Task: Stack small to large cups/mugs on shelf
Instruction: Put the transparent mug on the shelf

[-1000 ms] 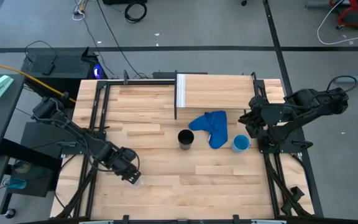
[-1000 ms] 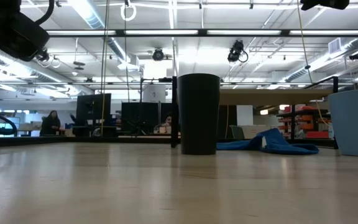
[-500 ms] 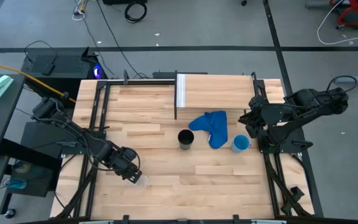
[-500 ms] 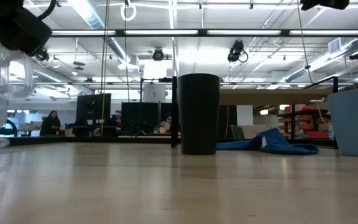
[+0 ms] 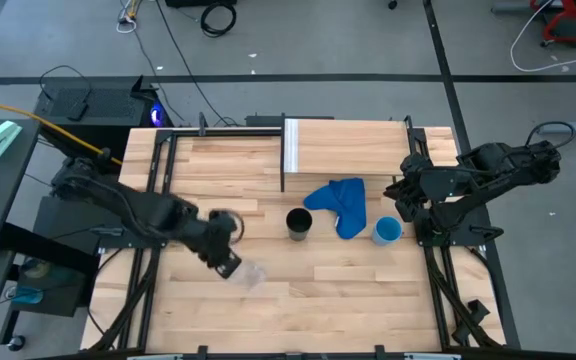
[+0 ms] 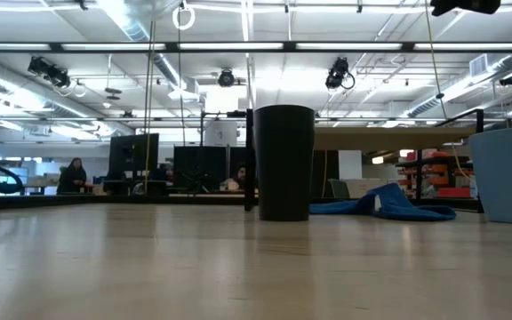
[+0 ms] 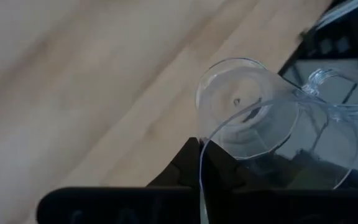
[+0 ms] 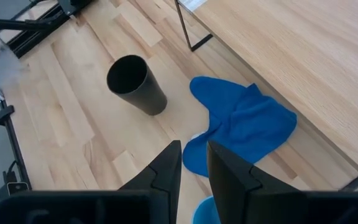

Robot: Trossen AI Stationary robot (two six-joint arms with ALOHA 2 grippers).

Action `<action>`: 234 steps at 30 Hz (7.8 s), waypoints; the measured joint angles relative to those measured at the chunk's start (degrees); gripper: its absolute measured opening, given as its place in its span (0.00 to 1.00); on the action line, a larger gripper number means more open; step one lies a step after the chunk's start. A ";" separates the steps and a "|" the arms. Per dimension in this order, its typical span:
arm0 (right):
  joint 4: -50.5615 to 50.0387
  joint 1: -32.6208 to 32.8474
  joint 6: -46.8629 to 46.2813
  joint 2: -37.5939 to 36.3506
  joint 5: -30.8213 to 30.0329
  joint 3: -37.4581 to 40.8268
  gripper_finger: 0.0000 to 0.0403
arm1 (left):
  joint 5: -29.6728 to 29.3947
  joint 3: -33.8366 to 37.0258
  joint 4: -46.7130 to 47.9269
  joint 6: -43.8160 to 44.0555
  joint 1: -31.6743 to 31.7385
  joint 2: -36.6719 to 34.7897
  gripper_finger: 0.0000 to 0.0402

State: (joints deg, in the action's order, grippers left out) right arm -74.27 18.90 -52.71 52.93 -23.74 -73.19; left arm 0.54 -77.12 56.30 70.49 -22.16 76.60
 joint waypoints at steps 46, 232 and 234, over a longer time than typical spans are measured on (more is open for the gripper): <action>-14.83 0.00 -10.18 -1.14 -0.67 -0.02 0.21 | 2.62 -55.24 14.16 -39.75 14.75 55.44 0.01; 0.80 0.04 -9.27 2.06 2.81 -0.02 0.21 | 5.78 20.96 7.02 -54.18 68.52 -7.96 0.11; 0.80 0.04 -9.16 2.58 2.86 -0.02 0.21 | 5.89 26.70 5.11 -48.40 62.48 -12.86 0.11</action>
State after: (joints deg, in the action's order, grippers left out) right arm -73.47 18.94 -61.87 55.50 -20.88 -73.21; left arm 6.43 -50.41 61.41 22.10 40.32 63.74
